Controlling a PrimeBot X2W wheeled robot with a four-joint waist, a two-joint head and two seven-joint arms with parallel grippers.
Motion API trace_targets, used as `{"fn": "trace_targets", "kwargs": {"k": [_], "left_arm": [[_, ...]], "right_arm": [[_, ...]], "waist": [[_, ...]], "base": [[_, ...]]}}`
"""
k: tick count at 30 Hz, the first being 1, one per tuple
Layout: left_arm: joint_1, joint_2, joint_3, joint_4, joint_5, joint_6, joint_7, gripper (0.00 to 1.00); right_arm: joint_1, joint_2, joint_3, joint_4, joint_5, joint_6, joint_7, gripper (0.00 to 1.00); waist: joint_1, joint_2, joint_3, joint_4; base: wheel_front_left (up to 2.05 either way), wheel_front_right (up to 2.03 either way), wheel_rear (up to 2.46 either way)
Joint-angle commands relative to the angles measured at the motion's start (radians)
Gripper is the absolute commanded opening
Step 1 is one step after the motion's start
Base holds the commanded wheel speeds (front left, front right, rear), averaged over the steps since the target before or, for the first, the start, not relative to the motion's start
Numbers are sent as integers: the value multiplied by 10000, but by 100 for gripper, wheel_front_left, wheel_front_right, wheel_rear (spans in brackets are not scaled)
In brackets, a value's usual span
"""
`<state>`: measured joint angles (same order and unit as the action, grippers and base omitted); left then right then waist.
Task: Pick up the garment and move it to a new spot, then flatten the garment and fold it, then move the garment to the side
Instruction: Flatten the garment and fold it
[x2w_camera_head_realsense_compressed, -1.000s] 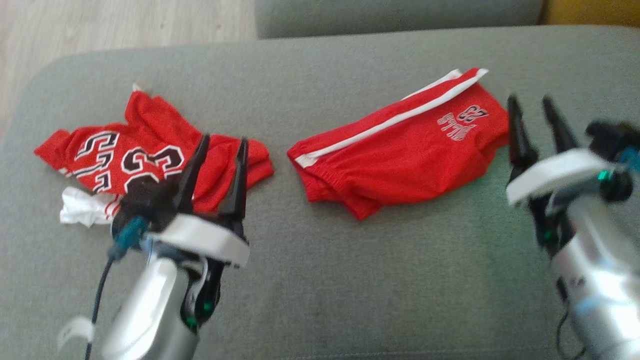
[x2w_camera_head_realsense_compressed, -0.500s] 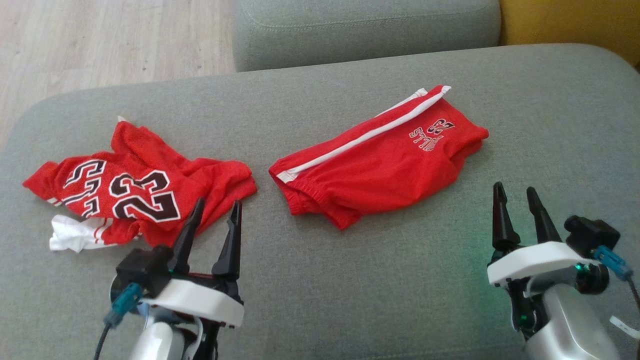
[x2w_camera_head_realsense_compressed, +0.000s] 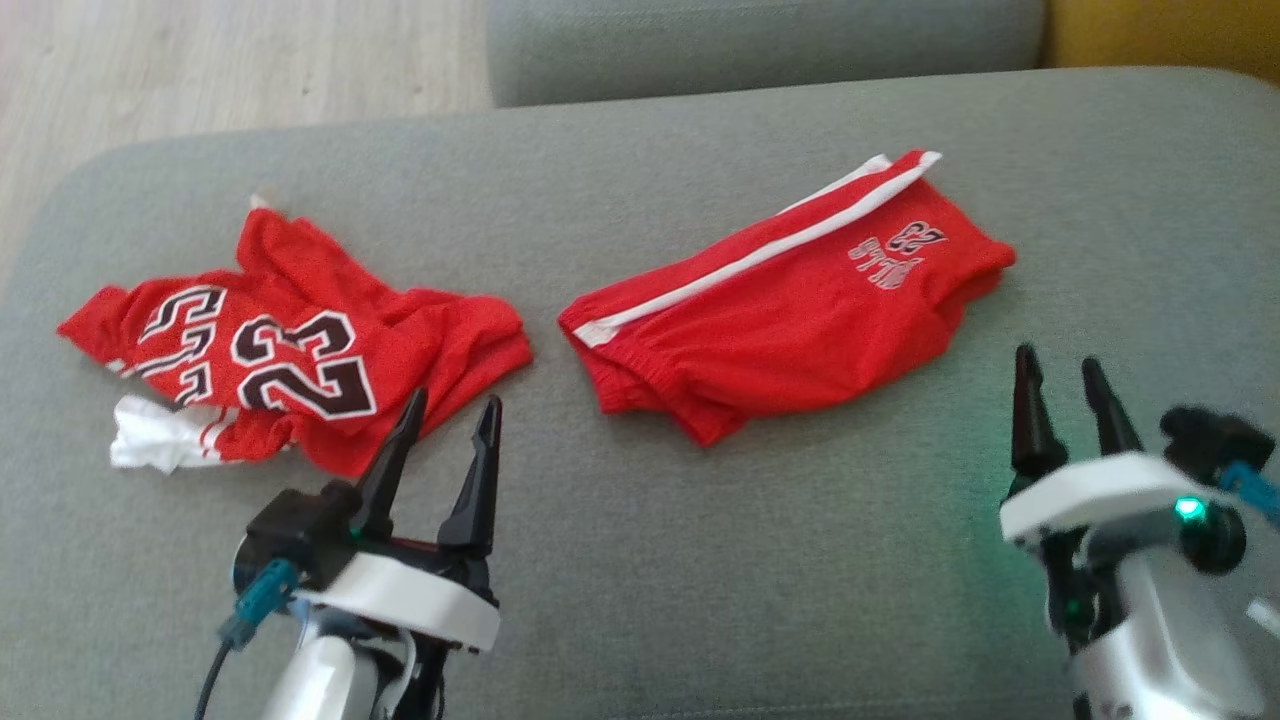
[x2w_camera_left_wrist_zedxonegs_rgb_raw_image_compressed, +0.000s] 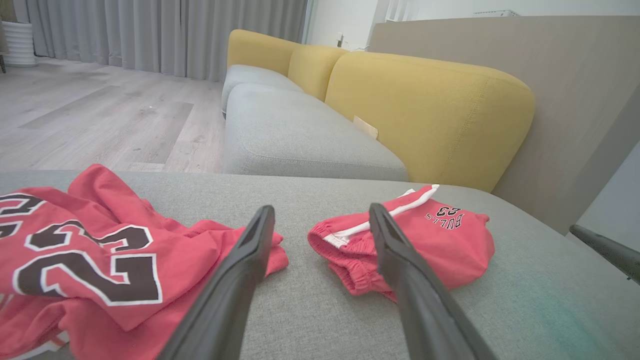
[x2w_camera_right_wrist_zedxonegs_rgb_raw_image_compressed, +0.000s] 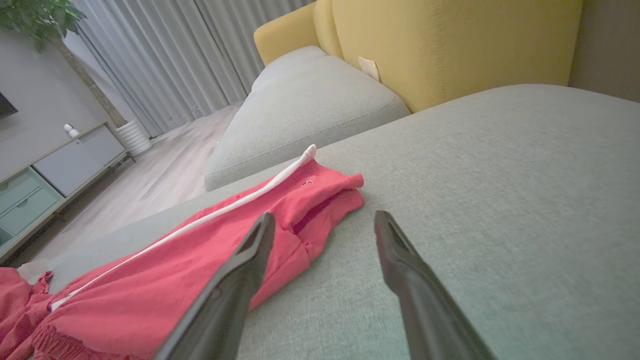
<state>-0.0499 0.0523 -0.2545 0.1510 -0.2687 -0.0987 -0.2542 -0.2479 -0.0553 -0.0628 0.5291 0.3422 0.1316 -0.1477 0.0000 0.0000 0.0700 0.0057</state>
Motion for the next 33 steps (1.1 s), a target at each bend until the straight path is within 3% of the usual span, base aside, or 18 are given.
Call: {"fn": "trace_targets", "kwargs": {"k": [1,8,13,21,26,33], "left_arm": [[-631,-18,182,-333,-89,-41,-76,100],[-885,-19,-256,-191,-257,-71,-76,100],[-959,-19,-479,-141,-314,-88,-76,100],[-995,-19,-756,-212,-487,11,-76,100],[-985,-20,-830,-261,-596,100,-76,100],[-1062,-20,-977,-317,-742,168,-76,100]], "right_arm": [[-932,45,90,-238,143,-9,193,100],[-2285,49,-1113,933,606,-9,875,100],[-3133,49,-2252,2053,269,-9,1132,100],[-4326,-61,-5188,4157,-1813,-9,1713,100],[-4660,-67,-7038,4757,-3356,-9,2203,100],[-5288,31,-8273,5146,-4133,-9,2702,100]], "waist": [[0,0,268,286],[0,0,748,1112],[0,0,923,1591],[0,0,1104,2185],[0,0,1128,2280],[0,0,1231,2321]], "base": [[0,0,0],[0,0,0],[0,0,0],[0,0,0],[0,0,0],[0,0,0]]}}
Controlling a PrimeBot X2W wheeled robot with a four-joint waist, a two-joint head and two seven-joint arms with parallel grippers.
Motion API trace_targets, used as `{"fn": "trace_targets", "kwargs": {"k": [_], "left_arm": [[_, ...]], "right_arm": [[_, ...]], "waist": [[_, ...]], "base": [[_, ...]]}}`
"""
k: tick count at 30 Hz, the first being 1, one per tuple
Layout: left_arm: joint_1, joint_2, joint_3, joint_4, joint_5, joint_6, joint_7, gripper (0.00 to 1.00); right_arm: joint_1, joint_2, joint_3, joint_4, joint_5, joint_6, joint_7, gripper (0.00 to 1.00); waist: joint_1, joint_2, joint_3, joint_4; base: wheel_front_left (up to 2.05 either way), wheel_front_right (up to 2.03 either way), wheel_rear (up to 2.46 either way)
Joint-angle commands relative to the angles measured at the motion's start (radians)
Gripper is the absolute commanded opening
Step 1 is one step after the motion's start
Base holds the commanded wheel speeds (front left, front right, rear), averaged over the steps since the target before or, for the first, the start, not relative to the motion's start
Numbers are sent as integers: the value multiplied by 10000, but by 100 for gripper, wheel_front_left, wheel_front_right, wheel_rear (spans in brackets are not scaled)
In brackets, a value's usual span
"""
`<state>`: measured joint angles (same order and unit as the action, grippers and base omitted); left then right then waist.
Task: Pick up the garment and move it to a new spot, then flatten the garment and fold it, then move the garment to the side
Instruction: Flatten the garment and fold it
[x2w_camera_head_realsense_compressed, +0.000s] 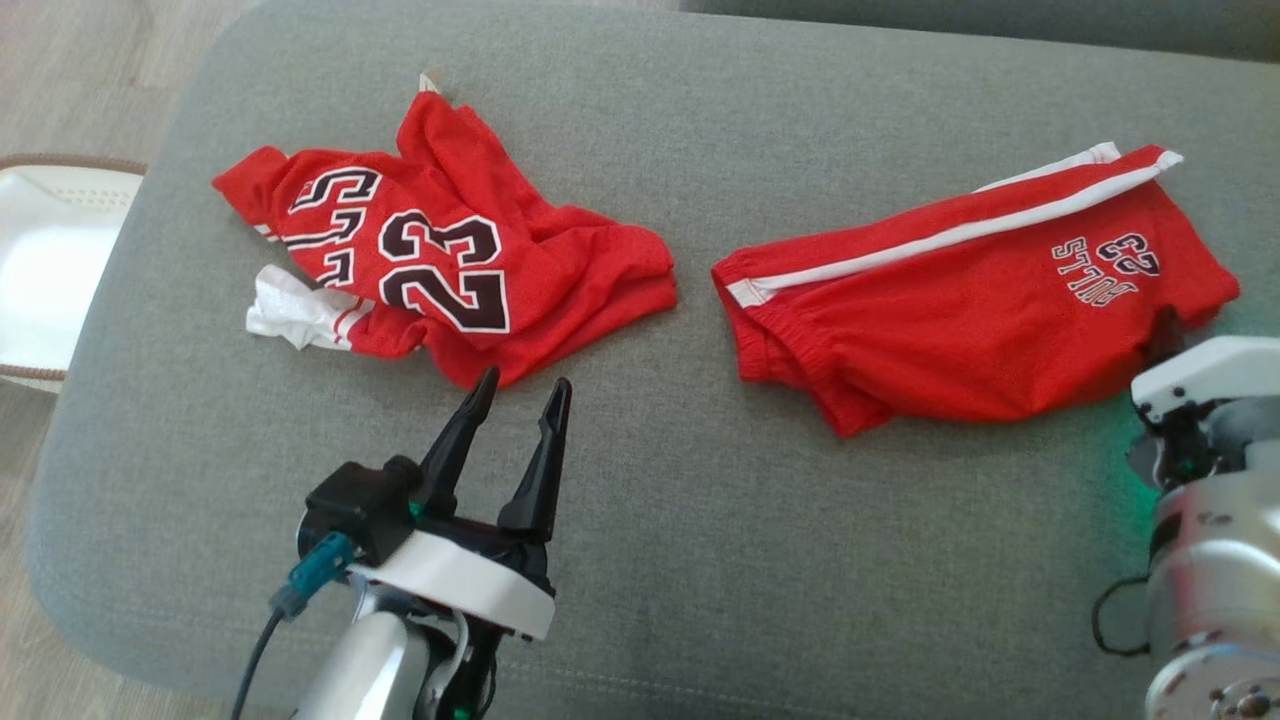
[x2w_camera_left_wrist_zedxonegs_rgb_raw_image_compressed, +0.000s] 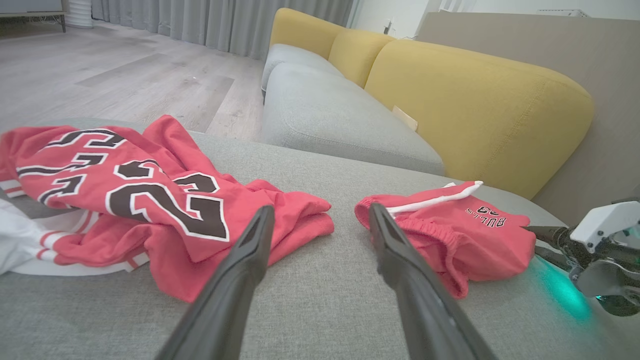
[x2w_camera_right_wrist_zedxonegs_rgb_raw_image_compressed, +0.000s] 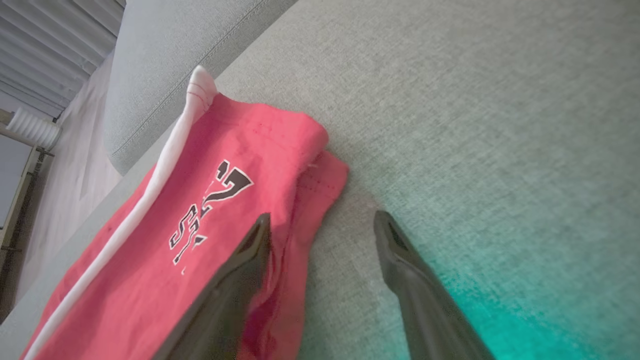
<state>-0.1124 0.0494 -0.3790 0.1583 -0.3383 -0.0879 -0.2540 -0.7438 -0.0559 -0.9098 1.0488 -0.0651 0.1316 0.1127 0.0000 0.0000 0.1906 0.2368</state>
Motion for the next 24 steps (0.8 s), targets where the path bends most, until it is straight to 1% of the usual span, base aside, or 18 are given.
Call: {"fn": "trace_targets", "kwargs": {"k": [1,4,17,18,19,20,21,24], "left_arm": [[-462,9,248,-411,-60,65,-78,100],[-542,9,189,-445,-72,67,-78,100],[-878,9,25,-473,-74,38,-78,100],[-898,9,-3,-474,-82,47,-78,100],[-915,9,-26,-475,-91,55,-78,100],[-930,9,-46,-475,-101,62,-78,100],[-944,9,-60,-471,-110,66,-78,100],[-961,9,-73,-454,-118,77,-78,100]], "right_arm": [[-419,41,106,6,-99,-9,151,100],[-706,49,-6,172,-196,-9,284,100],[-1527,38,223,493,-553,-9,479,100],[-1553,18,219,506,-581,-9,464,97],[-1580,0,212,512,-608,-9,429,71],[-1613,-14,218,505,-637,-9,354,38],[-1666,-14,241,490,-636,-9,223,0],[-1749,-11,311,523,-593,-9,-9,0]], "waist": [[0,0,79,24],[0,0,254,76],[0,0,793,311],[0,0,813,316],[0,0,830,317],[0,0,845,316],[0,0,856,311],[0,0,850,286]], "base": [[0,0,0],[0,0,0],[0,0,0],[0,0,0],[0,0,0],[0,0,0],[0,0,0],[0,0,0]]}}
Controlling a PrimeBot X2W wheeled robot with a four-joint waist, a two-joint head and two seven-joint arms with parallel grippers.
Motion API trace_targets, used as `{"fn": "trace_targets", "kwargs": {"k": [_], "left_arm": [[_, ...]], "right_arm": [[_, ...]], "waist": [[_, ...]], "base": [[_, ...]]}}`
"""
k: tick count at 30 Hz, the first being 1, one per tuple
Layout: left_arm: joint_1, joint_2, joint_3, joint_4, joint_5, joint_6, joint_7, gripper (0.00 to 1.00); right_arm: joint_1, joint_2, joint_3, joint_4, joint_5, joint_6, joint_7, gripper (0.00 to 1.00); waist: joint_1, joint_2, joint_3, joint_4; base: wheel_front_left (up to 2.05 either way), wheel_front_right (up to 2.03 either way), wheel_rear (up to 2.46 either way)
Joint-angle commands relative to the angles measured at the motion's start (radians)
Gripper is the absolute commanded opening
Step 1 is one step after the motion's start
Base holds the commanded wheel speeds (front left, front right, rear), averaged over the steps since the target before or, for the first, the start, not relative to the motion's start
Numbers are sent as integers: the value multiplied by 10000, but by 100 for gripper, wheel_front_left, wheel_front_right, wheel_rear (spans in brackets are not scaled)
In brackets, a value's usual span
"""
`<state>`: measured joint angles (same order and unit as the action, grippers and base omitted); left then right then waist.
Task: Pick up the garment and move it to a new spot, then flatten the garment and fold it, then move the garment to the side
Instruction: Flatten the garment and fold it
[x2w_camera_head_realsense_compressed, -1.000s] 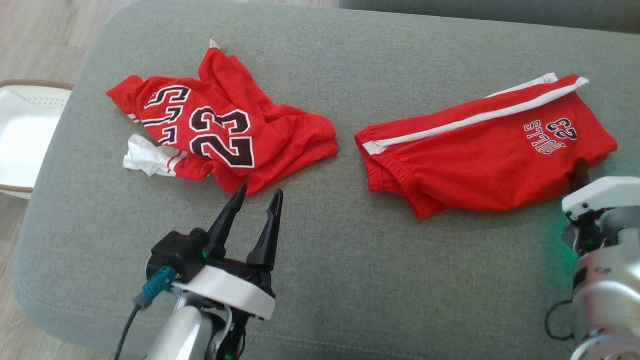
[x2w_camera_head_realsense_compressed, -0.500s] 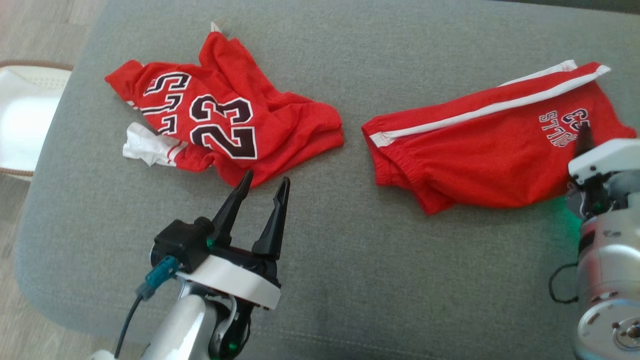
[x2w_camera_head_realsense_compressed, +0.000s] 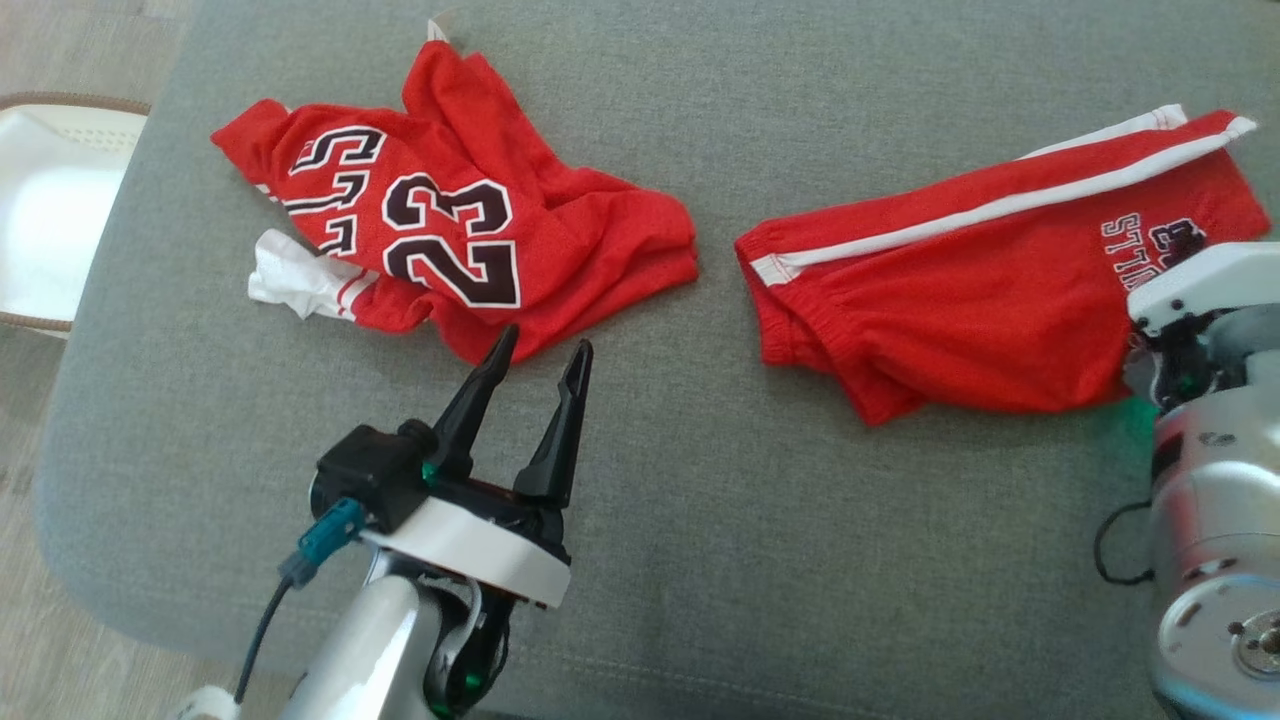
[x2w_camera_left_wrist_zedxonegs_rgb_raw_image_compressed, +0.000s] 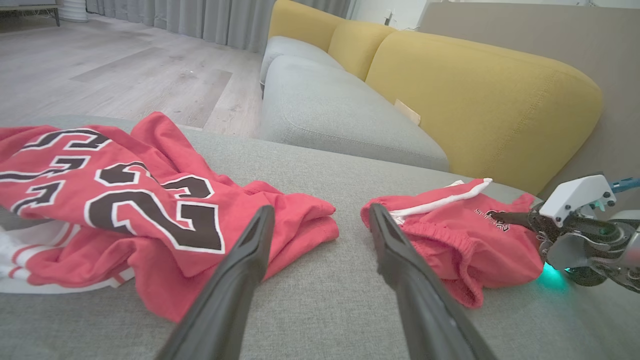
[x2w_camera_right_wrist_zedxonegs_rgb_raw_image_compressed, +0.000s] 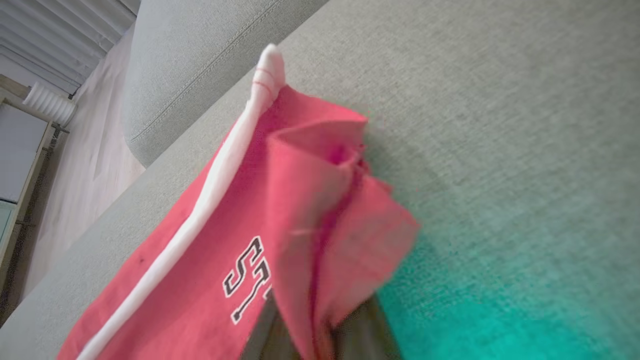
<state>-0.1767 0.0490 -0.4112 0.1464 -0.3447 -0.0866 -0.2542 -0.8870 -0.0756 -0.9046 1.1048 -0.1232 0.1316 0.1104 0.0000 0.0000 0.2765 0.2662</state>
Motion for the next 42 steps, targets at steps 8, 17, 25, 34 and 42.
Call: {"fn": "trace_targets", "kwargs": {"k": [8,17,25,34,42], "left_arm": [[-225,13,277,-209,-33,83,-76,100],[151,12,501,-155,59,76,-76,100],[514,12,560,-128,99,45,-76,100],[823,12,604,39,291,-23,-76,100],[1141,12,724,102,390,-81,-76,100]], "right_arm": [[15,-58,367,70,158,-9,-979,0],[1451,-352,-940,-745,-265,-9,-1736,0],[2117,152,-1974,-1445,-750,-9,-1871,0],[1596,250,378,-31,576,-9,-3218,0],[1144,252,4413,1300,3169,-9,-3699,0]], "waist": [[0,0,-424,-335],[0,0,-1183,-1018],[0,0,-1636,-1271],[0,0,-2299,-1202],[0,0,-2795,-1024]], "base": [[0,0,0],[0,0,0],[0,0,0],[0,0,0],[0,0,0]]}}
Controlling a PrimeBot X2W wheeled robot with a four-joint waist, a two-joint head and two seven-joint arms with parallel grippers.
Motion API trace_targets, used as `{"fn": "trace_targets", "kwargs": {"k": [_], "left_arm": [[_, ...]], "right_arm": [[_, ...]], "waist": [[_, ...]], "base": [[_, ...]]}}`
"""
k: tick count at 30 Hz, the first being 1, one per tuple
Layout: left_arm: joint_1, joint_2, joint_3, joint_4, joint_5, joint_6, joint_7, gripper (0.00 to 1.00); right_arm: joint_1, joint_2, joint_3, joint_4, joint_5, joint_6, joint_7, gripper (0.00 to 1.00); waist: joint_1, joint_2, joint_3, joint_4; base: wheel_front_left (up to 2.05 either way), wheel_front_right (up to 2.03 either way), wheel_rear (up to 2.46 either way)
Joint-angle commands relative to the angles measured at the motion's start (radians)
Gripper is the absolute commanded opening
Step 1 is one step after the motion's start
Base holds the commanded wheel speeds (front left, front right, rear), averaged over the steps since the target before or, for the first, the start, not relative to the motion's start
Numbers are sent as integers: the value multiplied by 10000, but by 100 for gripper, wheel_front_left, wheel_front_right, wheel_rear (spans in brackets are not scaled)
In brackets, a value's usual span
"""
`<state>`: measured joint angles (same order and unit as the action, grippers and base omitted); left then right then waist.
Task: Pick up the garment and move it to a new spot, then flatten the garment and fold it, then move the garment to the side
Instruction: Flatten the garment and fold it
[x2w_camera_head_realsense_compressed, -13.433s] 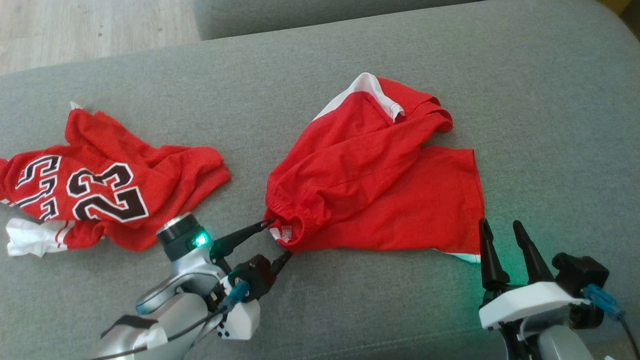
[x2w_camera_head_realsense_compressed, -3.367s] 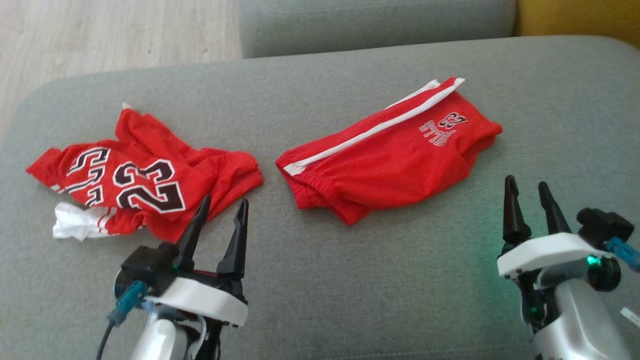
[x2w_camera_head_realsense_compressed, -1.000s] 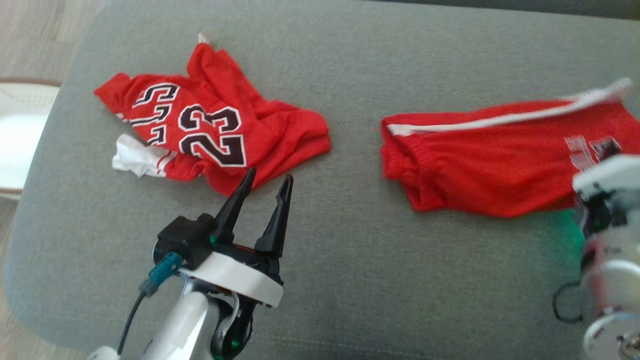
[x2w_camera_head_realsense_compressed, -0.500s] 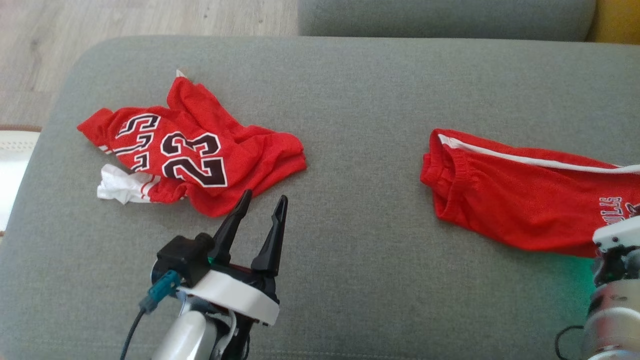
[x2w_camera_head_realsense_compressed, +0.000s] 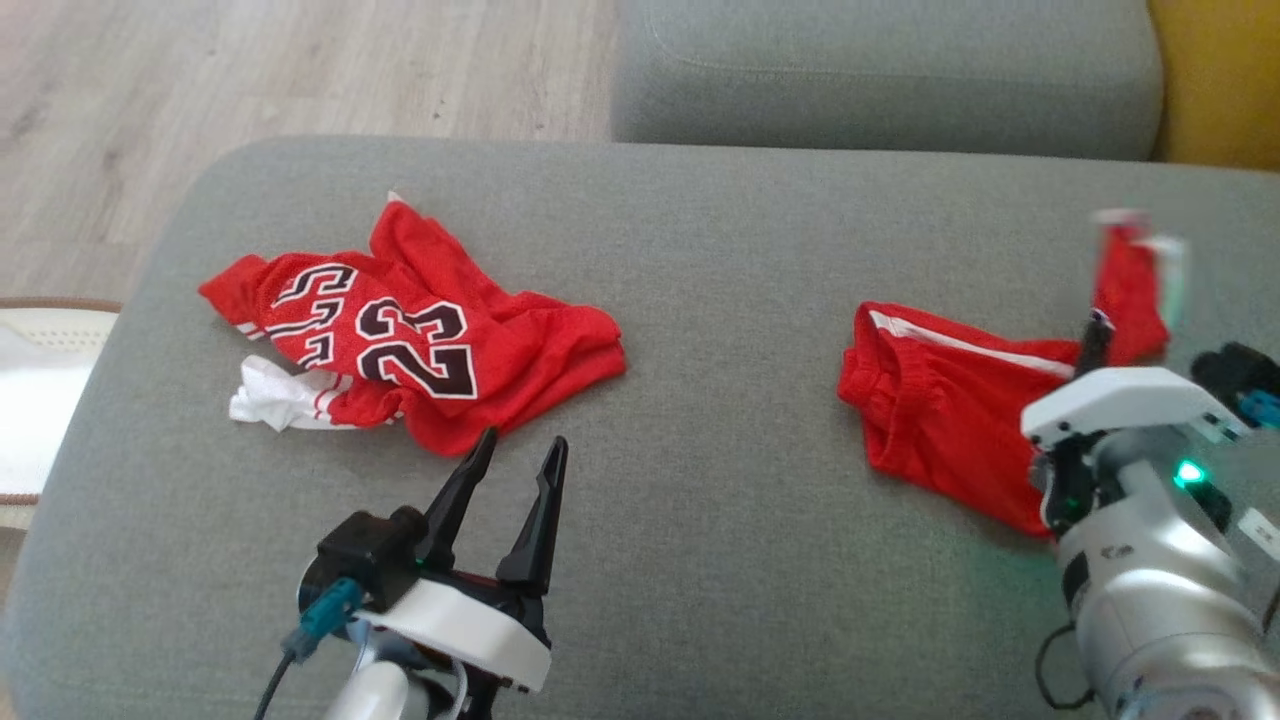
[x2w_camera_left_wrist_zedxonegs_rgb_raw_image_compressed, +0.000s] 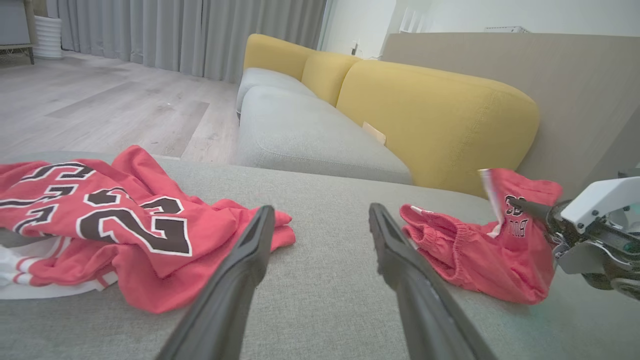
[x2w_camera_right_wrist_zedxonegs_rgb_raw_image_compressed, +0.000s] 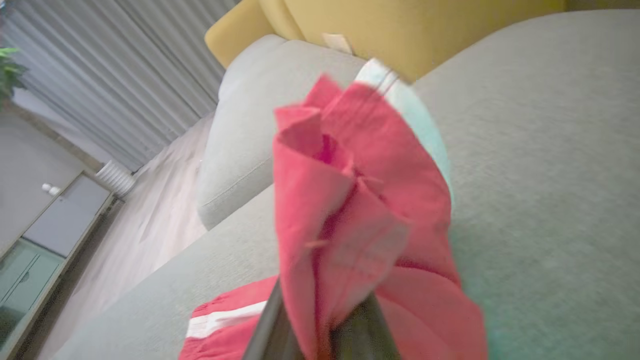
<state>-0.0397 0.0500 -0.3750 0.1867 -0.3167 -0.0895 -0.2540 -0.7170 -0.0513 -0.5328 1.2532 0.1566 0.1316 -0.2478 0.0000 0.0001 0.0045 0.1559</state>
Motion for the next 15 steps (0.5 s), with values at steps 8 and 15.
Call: {"fn": "trace_targets", "kwargs": {"k": [8,15], "left_arm": [[-131,3,306,-284,99,-57,-78,100],[-55,3,398,-299,103,5,-78,100]], "right_arm": [[646,9,5058,-1690,3615,-9,-132,0],[1873,10,6817,-2829,4397,-9,3,0]], "waist": [[0,-1,-143,355],[0,-1,-134,520]], "base": [[0,0,0],[0,0,0]]}}
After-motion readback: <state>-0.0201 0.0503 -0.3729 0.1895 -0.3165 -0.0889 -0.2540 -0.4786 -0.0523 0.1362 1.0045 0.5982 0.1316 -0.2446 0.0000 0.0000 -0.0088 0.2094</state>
